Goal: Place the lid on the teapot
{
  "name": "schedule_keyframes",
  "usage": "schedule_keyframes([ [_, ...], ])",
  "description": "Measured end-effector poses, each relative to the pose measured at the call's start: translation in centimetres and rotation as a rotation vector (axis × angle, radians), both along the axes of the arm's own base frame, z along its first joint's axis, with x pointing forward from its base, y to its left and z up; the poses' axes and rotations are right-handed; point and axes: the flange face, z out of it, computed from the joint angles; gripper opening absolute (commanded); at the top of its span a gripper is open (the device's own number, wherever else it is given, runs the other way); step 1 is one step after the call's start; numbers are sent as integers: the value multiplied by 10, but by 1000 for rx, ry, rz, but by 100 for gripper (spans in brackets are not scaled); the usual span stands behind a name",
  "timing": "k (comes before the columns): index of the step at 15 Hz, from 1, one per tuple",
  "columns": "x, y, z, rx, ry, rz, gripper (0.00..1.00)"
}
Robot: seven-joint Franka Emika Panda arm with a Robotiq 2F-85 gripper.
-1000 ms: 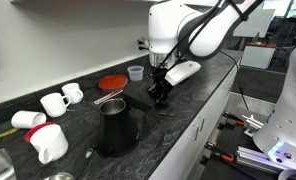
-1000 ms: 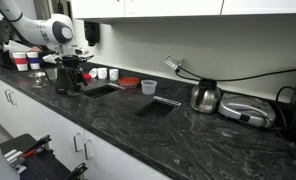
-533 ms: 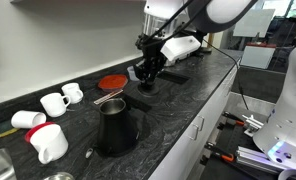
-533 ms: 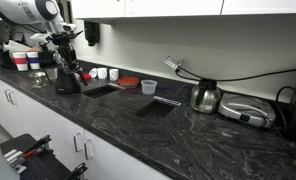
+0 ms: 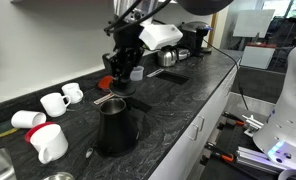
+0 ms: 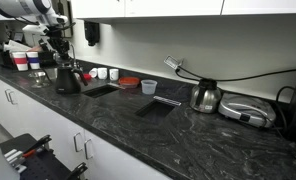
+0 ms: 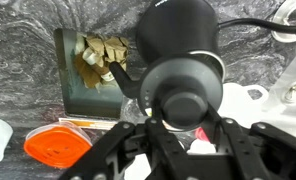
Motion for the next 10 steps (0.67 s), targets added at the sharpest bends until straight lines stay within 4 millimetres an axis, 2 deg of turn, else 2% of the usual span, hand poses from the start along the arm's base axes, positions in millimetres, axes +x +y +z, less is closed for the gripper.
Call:
schedule_keyframes([
  [5,6,33,-10,8,12,132,17],
  [8,13,41,-28,-6,43,177,17],
  [10,23,39,-37,-11,54,183,17],
])
